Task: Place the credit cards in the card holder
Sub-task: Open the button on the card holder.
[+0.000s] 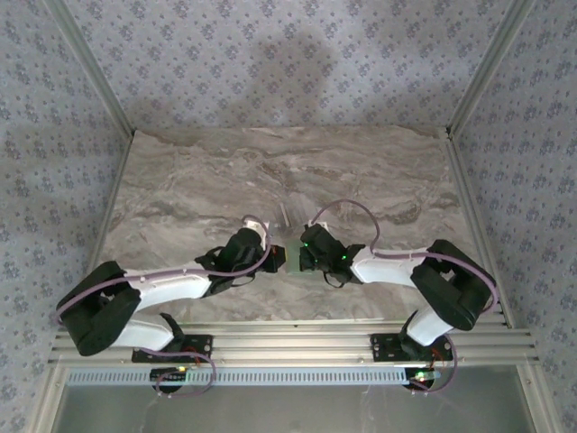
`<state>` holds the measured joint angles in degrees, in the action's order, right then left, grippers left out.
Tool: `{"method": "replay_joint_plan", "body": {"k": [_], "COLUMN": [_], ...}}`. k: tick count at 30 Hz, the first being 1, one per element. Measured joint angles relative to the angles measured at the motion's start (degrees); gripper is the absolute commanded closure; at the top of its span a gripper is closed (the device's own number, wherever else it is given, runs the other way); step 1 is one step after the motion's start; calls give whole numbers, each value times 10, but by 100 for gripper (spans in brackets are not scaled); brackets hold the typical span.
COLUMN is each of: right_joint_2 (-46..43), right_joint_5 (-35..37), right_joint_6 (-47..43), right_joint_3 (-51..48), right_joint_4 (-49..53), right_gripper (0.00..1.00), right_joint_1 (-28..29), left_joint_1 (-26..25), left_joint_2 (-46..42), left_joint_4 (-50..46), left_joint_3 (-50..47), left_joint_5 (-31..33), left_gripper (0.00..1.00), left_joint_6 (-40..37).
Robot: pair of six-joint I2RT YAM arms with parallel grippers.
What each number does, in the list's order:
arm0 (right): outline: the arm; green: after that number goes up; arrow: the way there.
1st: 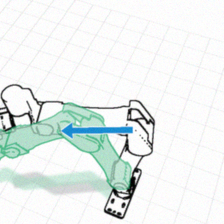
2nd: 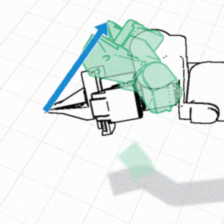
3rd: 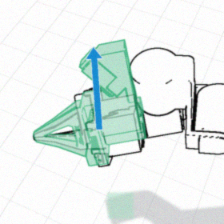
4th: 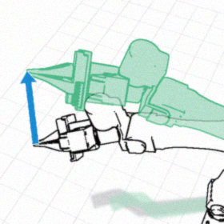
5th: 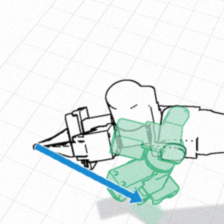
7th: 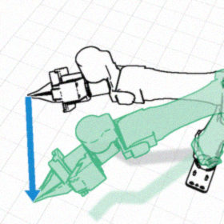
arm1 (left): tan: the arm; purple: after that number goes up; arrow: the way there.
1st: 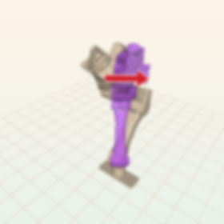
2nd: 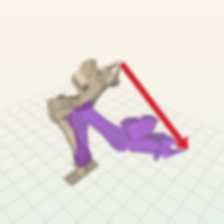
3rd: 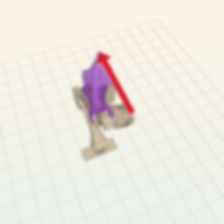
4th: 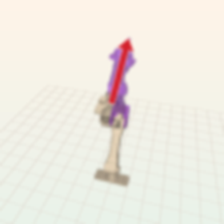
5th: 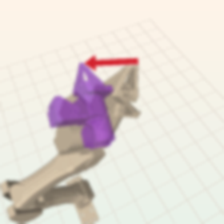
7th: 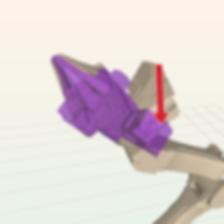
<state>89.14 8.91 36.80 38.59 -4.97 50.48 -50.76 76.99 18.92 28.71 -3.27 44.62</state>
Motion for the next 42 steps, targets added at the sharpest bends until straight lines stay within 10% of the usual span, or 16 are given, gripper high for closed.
{"method": "replay_joint_plan", "body": {"k": [42], "right_joint_2": [-54], "right_joint_5": [-33], "right_joint_6": [-30], "right_joint_3": [-30], "right_joint_4": [27], "right_gripper": [100], "right_joint_1": [-24], "left_joint_1": [-8], "left_joint_2": [219], "left_joint_4": [137], "left_joint_3": [47], "left_joint_5": [2], "left_gripper": [100], "left_joint_6": [6]}}
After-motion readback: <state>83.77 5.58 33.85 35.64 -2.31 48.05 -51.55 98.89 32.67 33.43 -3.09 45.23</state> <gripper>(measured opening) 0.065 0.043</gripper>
